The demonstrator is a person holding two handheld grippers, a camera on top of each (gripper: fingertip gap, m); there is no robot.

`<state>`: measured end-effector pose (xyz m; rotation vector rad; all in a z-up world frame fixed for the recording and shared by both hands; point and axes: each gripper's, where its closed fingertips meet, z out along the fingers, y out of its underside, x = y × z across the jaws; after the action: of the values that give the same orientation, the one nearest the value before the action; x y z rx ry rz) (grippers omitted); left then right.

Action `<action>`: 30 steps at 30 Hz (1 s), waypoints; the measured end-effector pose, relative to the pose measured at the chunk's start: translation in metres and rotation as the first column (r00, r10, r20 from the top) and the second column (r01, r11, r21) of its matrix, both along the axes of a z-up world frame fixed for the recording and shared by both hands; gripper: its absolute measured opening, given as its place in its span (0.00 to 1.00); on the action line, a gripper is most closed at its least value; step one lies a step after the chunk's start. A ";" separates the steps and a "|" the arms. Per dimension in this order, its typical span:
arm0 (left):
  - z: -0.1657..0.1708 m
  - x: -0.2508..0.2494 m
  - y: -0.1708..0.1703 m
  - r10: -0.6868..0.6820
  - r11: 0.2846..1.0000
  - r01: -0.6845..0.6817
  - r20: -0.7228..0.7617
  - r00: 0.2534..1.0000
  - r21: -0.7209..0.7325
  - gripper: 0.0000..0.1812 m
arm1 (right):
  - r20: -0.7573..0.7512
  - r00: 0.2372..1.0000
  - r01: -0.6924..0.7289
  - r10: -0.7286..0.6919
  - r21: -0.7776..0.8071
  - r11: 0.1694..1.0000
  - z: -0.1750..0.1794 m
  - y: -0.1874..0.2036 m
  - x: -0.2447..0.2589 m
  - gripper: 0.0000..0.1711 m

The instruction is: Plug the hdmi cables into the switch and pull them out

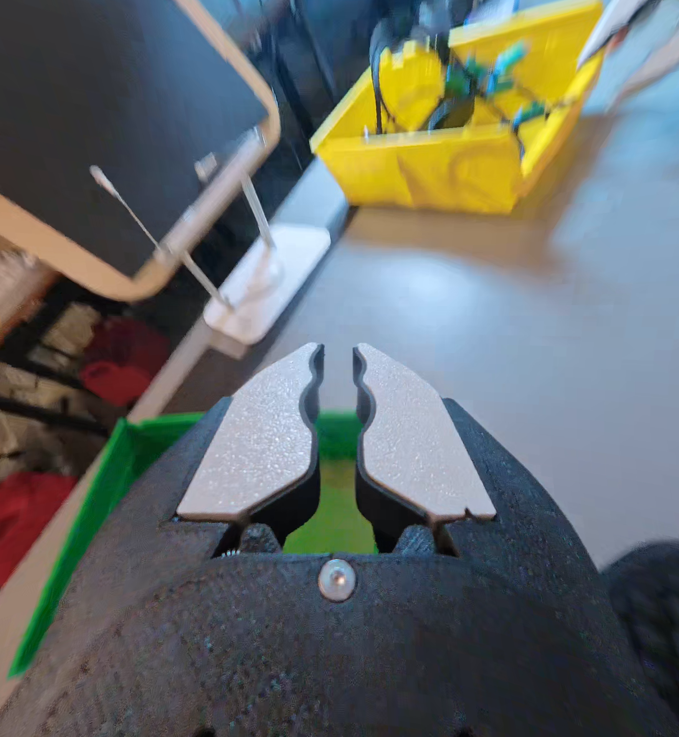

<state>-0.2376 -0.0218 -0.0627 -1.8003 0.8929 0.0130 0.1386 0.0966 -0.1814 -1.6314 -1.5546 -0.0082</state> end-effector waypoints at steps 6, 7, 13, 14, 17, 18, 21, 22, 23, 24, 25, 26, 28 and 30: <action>-0.094 -0.058 -0.030 0.129 0.951 -0.174 -0.182 0.975 -0.257 0.27 | 0.148 0.989 -0.018 0.024 -0.044 0.999 -0.019 0.003 -0.009 0.31; -0.105 -0.064 -0.033 0.142 0.938 -0.194 -0.192 0.971 -0.288 0.29 | 0.167 0.985 -0.025 0.036 -0.071 0.997 -0.022 0.002 -0.012 0.33; -0.149 -0.082 -0.039 0.157 0.886 -0.278 -0.323 0.933 -0.371 0.31 | 0.254 0.967 0.001 0.019 -0.078 0.997 -0.017 0.015 -0.012 0.33; -0.154 -0.084 -0.039 0.151 0.880 -0.289 -0.355 0.923 -0.376 0.31 | 0.279 0.960 0.018 0.007 -0.087 0.996 -0.017 0.017 -0.007 0.33; -0.170 -0.085 -0.040 0.101 0.863 -0.289 -0.419 0.902 -0.415 0.26 | 0.350 0.937 0.039 0.003 -0.111 0.993 -0.019 0.017 0.009 0.24; -0.174 -0.085 -0.040 0.087 0.861 -0.287 -0.434 0.897 -0.420 0.24 | 0.356 0.934 0.024 0.020 -0.117 0.993 -0.022 0.015 0.010 0.23; -0.178 -0.075 -0.035 0.039 0.882 -0.235 -0.434 0.900 -0.409 0.16 | 0.370 0.928 -0.016 0.049 -0.093 0.996 -0.030 0.018 0.005 0.23; -0.177 -0.074 -0.033 0.033 0.883 -0.236 -0.448 0.893 -0.405 0.16 | 0.375 0.925 -0.028 0.061 -0.092 0.995 -0.033 0.019 0.001 0.23; -0.177 -0.071 -0.031 0.022 0.886 -0.230 -0.458 0.888 -0.402 0.16 | 0.385 0.920 -0.031 0.066 -0.096 0.995 -0.036 0.021 -0.002 0.23; -0.177 -0.067 -0.030 0.007 0.892 -0.215 -0.464 0.886 -0.397 0.16 | 0.403 0.913 -0.035 0.072 -0.097 0.995 -0.039 0.024 -0.004 0.23; -0.177 -0.060 -0.030 -0.016 0.900 -0.190 -0.466 0.885 -0.393 0.16 | 0.408 0.910 -0.049 0.082 -0.091 0.995 -0.041 0.027 -0.007 0.21; -0.177 -0.052 -0.031 -0.048 0.908 -0.157 -0.469 0.882 -0.389 0.16 | 0.405 0.909 -0.064 0.098 -0.098 0.993 -0.042 0.028 -0.012 0.19; -0.176 -0.033 -0.033 -0.124 0.924 -0.075 -0.479 0.869 -0.376 0.16 | 0.386 0.913 -0.092 0.132 -0.119 0.989 -0.042 0.025 -0.020 0.18; -0.175 -0.012 -0.033 -0.192 0.934 0.006 -0.486 0.853 -0.358 0.16 | 0.367 0.917 -0.133 0.158 -0.094 0.987 -0.042 0.019 -0.031 0.17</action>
<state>-0.2500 -0.0549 -0.2381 -2.1179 1.4457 0.3036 0.1080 0.1156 -0.2236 -1.6276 -1.9834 -0.2003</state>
